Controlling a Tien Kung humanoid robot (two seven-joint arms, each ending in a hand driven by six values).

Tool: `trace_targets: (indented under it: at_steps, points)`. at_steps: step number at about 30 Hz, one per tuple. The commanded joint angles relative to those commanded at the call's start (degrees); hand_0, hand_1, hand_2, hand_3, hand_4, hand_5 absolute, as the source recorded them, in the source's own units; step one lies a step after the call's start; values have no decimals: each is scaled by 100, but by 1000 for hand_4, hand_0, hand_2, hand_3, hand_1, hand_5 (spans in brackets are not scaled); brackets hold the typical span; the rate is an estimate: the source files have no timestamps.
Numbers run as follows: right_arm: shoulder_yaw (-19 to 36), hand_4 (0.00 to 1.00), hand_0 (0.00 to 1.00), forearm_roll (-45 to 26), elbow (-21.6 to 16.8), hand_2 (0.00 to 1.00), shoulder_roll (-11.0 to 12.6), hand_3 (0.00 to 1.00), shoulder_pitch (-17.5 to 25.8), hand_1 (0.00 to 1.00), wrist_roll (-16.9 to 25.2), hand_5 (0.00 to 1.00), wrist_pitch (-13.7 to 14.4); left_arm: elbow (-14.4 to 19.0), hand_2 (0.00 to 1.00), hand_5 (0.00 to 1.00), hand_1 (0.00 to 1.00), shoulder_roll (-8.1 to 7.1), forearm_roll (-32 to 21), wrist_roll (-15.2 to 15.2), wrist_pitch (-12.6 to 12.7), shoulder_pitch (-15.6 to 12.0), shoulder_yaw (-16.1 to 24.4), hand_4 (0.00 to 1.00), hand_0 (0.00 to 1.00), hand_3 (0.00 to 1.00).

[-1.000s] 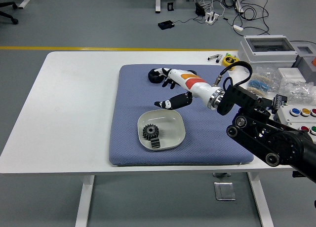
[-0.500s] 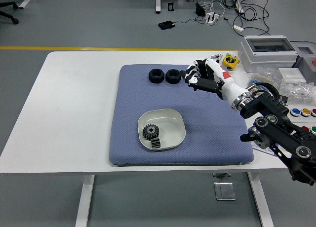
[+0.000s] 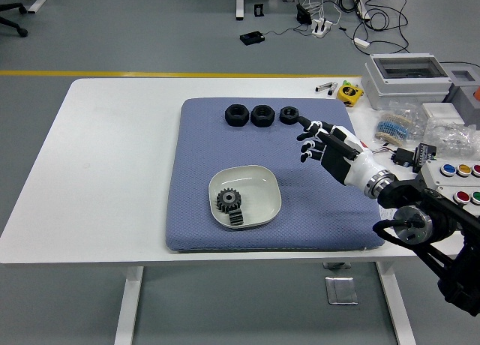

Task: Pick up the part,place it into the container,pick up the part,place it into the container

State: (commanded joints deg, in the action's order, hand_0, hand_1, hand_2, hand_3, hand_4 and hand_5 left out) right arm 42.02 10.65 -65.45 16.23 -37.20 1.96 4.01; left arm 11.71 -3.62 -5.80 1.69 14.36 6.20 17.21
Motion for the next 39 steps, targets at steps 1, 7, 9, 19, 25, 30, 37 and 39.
trace_targets:
  at_steps: [1,7,9,19,25,30,37,39]
  points:
    - [26,941,309,-298,7,485,10,468,21,386,-19,528,-20,1,656,586,599,-1,14,-3,-3,-1,2,568,696,564]
    - [74,963,351,-1450,49,534,14,488,42,440,-40,547,-40,3,655,587,603,4,39,-10,-5,12,15,569,697,564]
    - [93,990,418,-1473,55,640,20,546,55,528,-52,564,-58,6,654,587,599,1,26,-4,-8,14,-7,569,696,563]
    - [364,998,645,-1372,72,761,81,778,118,676,-53,647,-398,7,652,586,600,7,-137,43,-20,58,-95,568,696,562]
    - [543,998,888,-1199,140,870,93,909,196,823,-13,833,-509,6,654,585,599,1,-118,39,-24,58,-85,567,697,562]
    - [759,998,972,-1001,231,902,104,943,288,869,37,898,-575,6,653,585,599,7,-71,24,-21,45,-51,566,695,561]
    - [1195,998,987,-688,350,902,149,946,484,874,102,927,-594,6,653,585,601,14,-14,9,-20,25,-26,566,695,561]
    - [1359,998,966,-337,327,892,171,930,550,867,165,944,-447,5,652,585,600,13,-5,8,-22,23,-19,566,695,560]
